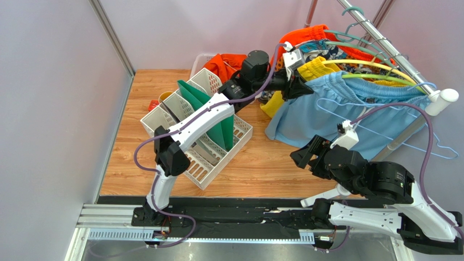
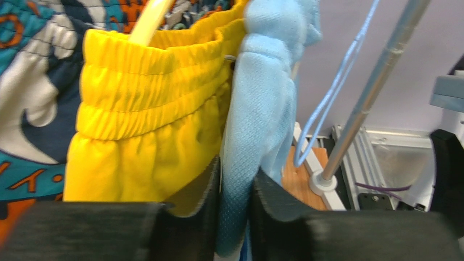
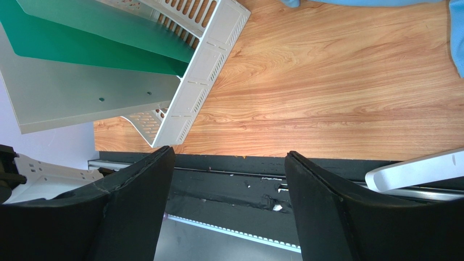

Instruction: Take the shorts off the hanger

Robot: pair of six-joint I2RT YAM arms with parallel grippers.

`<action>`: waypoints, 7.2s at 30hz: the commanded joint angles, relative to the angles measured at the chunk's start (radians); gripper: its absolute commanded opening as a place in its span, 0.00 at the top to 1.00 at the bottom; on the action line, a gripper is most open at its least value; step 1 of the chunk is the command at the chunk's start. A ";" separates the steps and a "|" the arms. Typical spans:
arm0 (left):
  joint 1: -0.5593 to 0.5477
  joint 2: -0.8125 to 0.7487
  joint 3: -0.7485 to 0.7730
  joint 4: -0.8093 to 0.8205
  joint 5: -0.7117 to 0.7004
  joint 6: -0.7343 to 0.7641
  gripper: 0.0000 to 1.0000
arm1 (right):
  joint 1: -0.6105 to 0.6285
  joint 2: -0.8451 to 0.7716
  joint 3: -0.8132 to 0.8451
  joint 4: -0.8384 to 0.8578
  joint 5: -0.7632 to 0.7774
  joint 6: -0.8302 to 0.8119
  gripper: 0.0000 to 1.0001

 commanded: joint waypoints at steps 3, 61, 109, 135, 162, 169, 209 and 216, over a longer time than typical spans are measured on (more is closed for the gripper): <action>-0.032 -0.026 0.009 0.029 0.025 -0.006 0.88 | -0.003 -0.014 0.003 -0.073 0.018 0.025 0.22; -0.115 -0.321 -0.006 -0.407 -0.343 -0.052 1.00 | -0.002 -0.005 -0.003 0.003 -0.040 -0.078 0.26; 0.093 -1.318 -1.010 -0.022 -0.536 -0.672 1.00 | -0.456 0.548 0.549 0.378 -0.514 -0.420 0.30; 0.103 -1.312 -1.109 0.186 -0.447 -0.856 1.00 | -0.529 0.465 0.336 0.583 -0.505 -0.518 0.56; 0.103 -1.079 -0.646 -0.502 -0.388 -0.405 0.40 | -0.529 0.483 0.457 0.470 -0.359 -0.706 1.00; 0.103 -0.892 -0.469 -0.567 -0.242 -0.428 0.41 | -0.528 0.480 0.452 0.470 -0.382 -0.706 1.00; 0.101 -0.730 -0.448 -0.554 -0.154 -0.495 0.64 | -0.528 0.466 0.418 0.471 -0.433 -0.677 1.00; 0.103 -0.723 -0.448 -0.552 -0.133 -0.495 0.63 | -0.529 0.471 0.423 0.477 -0.430 -0.676 1.00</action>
